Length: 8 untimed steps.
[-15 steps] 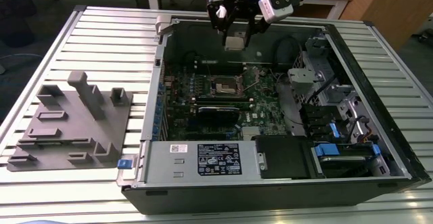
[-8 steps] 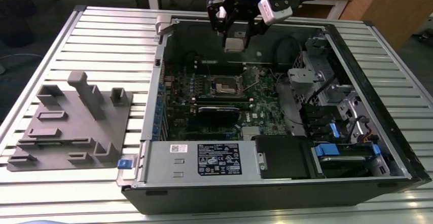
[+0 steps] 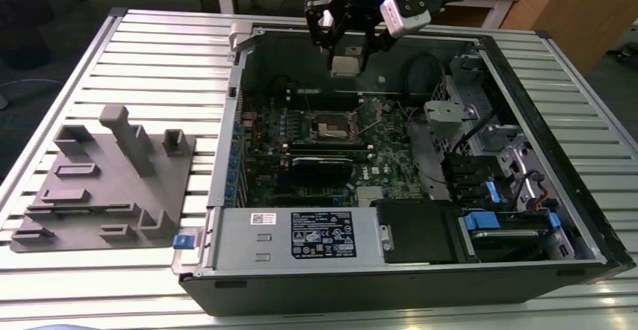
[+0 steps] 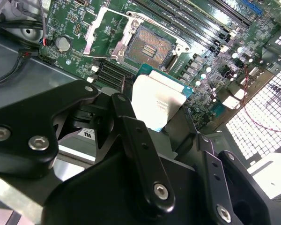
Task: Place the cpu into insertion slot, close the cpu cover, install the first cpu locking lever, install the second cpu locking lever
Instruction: 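Place the cpu into insertion slot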
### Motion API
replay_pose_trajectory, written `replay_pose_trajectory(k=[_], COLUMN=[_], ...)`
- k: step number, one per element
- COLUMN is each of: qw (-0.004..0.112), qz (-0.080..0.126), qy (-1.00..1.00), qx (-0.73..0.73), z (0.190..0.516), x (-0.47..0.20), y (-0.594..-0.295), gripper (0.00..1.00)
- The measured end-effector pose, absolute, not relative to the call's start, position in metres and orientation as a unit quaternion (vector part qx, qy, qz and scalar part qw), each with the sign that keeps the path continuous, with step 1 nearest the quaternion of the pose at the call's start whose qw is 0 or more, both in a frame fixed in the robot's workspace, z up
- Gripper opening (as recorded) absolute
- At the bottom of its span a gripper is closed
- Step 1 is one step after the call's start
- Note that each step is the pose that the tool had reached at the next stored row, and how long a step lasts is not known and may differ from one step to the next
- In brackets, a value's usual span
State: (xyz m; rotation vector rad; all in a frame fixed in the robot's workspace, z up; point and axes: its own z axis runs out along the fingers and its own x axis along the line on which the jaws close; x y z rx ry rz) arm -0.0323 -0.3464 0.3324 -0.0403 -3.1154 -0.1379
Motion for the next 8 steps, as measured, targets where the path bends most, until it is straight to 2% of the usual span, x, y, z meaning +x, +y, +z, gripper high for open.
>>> replay_pose_trajectory(k=[8], qw=[0.011], qz=[-0.044], qy=[-0.999], qx=[-0.013], z=[0.3297], x=[-0.0323], y=[-0.3464], gripper=[0.54])
